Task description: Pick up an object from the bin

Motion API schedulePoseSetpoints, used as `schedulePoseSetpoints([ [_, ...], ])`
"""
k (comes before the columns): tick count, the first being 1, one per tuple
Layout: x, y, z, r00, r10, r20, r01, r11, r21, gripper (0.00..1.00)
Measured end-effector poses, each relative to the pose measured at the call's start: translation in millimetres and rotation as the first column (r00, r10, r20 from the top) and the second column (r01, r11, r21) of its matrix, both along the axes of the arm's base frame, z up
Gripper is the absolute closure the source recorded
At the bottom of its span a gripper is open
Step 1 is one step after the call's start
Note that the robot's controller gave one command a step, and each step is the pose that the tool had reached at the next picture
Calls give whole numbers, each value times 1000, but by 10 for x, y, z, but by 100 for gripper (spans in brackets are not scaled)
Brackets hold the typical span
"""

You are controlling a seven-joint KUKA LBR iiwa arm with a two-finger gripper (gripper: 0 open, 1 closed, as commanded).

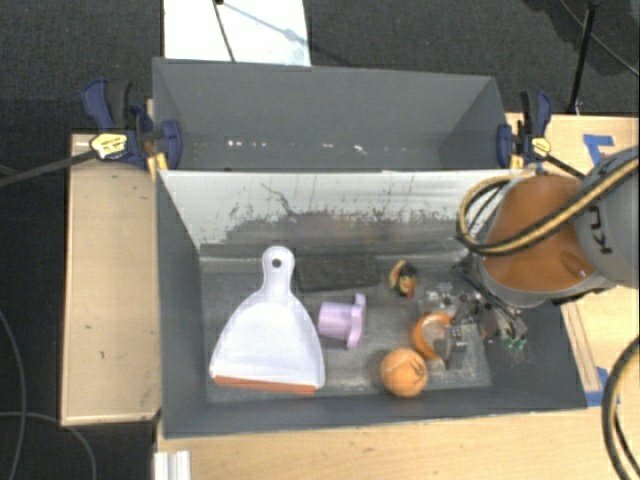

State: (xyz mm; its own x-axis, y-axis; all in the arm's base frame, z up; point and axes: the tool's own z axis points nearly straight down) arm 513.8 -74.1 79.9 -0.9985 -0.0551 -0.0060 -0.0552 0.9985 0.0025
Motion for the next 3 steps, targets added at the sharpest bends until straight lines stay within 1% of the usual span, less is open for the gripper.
schedulePoseSetpoints([
  [1, 4, -3, 197, 1000, 1, -1, -1, 1000, -2, 100],
  [2, 11, -8, 298, 1000, 1, 1, -1, 1000, -3, 100],
  [3, 3, -7, 386, 1000, 1, -3, -1, 1000, -3, 100],
])
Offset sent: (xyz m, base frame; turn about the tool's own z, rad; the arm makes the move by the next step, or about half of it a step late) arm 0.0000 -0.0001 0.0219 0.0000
